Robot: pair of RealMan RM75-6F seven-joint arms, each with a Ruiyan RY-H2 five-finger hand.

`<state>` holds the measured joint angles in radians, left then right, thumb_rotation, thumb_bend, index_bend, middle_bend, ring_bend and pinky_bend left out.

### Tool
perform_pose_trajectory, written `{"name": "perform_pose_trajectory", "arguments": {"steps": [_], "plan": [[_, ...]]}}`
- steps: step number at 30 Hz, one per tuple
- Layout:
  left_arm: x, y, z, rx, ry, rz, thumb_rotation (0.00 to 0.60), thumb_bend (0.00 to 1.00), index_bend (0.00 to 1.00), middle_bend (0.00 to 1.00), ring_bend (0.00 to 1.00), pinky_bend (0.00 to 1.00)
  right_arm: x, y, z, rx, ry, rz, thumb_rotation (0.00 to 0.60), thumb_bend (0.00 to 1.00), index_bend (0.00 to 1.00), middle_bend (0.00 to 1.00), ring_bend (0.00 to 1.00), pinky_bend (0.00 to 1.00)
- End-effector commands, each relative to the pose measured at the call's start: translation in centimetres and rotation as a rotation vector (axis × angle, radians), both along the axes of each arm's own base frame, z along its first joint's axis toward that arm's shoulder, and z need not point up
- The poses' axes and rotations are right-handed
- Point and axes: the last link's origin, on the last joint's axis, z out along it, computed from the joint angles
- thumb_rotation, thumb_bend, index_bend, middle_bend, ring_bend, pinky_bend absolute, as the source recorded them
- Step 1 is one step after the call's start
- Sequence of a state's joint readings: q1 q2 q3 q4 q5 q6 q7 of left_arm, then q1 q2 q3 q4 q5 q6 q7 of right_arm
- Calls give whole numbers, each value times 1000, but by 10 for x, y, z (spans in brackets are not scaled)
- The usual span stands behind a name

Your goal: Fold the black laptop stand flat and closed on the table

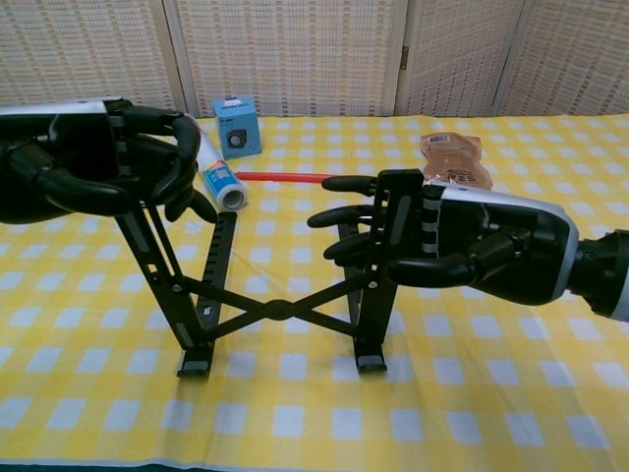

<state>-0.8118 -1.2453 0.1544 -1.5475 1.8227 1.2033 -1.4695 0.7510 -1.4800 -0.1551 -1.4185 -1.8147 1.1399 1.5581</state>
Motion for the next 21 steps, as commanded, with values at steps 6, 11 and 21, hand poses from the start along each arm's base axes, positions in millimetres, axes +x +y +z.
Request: {"name": "perform_pose_trajectory", "arguments": {"steps": [6,11,21], "plan": [[0,1,-3,34,25,2,600,103,476,609,486,294,-13,2,-1,48,-29,-79,600,290,19,165,194,96],[-1,3,-4,78,47,1,600,103,451,564,439,276,-20,4,-2,84,-43,-110,600,289,19,165,195,96],[-4,5,-4,141,104,-15,600,103,396,469,345,232,-26,11,-9,133,-79,-170,600,290,19,165,194,97]]}}
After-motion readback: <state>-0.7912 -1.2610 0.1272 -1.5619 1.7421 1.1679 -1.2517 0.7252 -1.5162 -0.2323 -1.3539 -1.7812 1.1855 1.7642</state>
